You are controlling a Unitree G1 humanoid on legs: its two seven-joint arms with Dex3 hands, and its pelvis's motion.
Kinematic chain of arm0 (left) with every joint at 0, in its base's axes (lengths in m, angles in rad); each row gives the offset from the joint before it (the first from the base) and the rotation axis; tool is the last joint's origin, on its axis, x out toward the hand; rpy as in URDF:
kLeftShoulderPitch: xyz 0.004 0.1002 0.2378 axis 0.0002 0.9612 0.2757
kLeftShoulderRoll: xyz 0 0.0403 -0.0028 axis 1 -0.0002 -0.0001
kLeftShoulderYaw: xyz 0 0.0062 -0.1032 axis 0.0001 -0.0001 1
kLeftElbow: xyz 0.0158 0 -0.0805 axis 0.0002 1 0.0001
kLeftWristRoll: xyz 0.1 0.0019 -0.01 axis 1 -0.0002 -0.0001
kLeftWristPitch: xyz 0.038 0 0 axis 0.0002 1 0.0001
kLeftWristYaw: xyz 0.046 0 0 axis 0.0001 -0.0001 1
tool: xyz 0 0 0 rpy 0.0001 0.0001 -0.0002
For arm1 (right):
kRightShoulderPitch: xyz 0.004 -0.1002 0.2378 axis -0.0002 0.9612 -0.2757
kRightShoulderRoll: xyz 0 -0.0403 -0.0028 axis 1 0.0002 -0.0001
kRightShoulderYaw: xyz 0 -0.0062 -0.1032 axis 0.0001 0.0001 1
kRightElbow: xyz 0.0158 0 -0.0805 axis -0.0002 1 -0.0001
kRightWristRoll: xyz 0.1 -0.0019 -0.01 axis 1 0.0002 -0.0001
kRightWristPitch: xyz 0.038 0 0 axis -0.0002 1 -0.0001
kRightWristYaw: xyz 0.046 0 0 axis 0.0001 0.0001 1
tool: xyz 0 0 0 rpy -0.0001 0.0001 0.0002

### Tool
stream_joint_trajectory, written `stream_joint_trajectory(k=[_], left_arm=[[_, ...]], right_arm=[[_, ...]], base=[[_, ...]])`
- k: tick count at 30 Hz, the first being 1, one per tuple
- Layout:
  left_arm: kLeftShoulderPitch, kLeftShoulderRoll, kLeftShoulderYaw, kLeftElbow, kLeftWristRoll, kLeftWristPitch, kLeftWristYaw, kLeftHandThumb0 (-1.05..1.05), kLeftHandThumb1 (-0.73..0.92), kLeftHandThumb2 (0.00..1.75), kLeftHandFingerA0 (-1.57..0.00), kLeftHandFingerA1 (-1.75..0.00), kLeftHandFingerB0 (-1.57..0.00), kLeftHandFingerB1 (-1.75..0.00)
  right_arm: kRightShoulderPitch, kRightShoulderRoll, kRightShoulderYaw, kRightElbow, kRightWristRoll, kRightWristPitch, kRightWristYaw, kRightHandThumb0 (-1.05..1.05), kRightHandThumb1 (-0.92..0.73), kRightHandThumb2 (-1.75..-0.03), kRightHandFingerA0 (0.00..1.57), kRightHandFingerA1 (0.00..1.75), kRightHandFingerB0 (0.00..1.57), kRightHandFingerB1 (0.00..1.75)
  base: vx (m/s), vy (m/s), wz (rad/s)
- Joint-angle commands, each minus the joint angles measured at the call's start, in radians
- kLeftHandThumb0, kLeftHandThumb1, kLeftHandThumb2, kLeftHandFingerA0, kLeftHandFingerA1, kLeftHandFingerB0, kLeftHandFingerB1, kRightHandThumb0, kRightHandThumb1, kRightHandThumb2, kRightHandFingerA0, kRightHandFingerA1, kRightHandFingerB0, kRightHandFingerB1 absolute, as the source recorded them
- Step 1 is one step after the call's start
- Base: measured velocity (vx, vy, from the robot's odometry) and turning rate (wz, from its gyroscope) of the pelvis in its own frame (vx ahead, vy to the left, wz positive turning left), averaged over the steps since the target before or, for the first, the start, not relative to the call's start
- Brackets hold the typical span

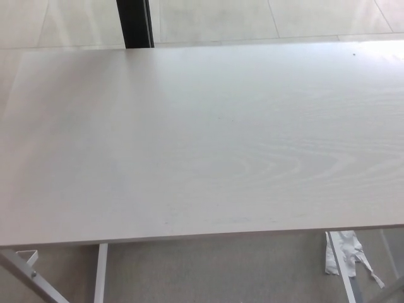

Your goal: The robot uses its right hand to pick up a cube kept in the middle of the desk infront of it and hands it to a person

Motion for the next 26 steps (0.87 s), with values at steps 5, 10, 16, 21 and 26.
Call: stream_joint_trajectory(k=[5,10,16,21,26], left_arm=[[0.028,0.073,-0.024,0.014,0.041,0.015,0.049,-0.69,0.73,0.62,-0.75,-0.58,-0.54,-0.44],[0.023,0.062,-0.026,0.017,0.039,0.016,0.053,-0.69,0.72,0.62,-0.76,-0.59,-0.52,-0.43],[0.024,0.07,-0.022,0.011,0.028,0.006,0.037,-0.69,0.72,0.62,-0.73,-0.61,-0.51,-0.43],[0.023,0.072,-0.015,0.01,0.02,-0.005,0.017,-0.69,0.72,0.62,-0.74,-0.55,-0.5,-0.42],[0.014,0.074,-0.01,0.008,0.011,0.012,0.012,-0.72,0.57,0.96,-0.63,-0.63,-0.41,-0.53]], right_arm=[[0.037,-0.036,0.112,0.397,0.173,0.005,0.342,-0.65,-0.43,-0.79,0.59,0.63,0.32,0.46],[0.056,-0.08,0.235,0.418,0.123,-0.031,0.411,-0.54,-0.48,-0.55,0.49,0.55,0.37,0.33],[0.05,-0.109,0.318,0.449,0.139,-0.057,0.443,-0.65,-0.38,-0.77,0.62,0.7,0.35,0.45],[0.062,-0.117,0.389,0.452,0.144,-0.107,0.438,-0.56,-0.49,-0.56,0.54,0.52,0.39,0.33],[0.054,-0.132,0.442,0.462,0.192,-0.119,0.438,-0.61,-0.48,-0.56,0.34,0.46,0.42,0.33]], base=[[0.0,0.0,0.0],[0.0,0.0,0.0],[0.0,0.0,0.0],[0.0,0.0,0.0],[0.0,0.0,0.0]])
